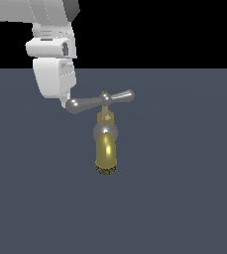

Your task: Turn on the faucet by rotating a designated handle.

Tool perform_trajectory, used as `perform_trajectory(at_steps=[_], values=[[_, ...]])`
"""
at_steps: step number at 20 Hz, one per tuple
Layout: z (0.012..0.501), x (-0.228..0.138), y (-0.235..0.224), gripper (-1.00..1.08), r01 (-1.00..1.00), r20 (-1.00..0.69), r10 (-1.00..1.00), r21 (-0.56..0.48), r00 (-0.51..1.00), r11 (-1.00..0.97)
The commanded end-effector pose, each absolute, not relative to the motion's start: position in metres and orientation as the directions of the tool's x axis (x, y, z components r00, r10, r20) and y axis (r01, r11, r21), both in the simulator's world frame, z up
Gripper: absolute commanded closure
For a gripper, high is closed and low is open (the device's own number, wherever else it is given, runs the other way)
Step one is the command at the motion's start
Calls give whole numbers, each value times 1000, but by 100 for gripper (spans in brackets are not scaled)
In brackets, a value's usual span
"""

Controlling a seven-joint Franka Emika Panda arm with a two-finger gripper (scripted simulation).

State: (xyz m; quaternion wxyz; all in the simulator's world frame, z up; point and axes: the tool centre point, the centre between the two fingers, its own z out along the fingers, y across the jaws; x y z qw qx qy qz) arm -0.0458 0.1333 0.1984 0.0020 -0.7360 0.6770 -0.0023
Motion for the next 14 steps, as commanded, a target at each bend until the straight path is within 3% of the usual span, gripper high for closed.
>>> perform_trajectory(at_steps=[1, 14], values=[[198, -49, 128, 108, -997, 3, -997, -6, 80, -80], [198, -79, 103, 108, -997, 1, -997, -3, 82, -82]])
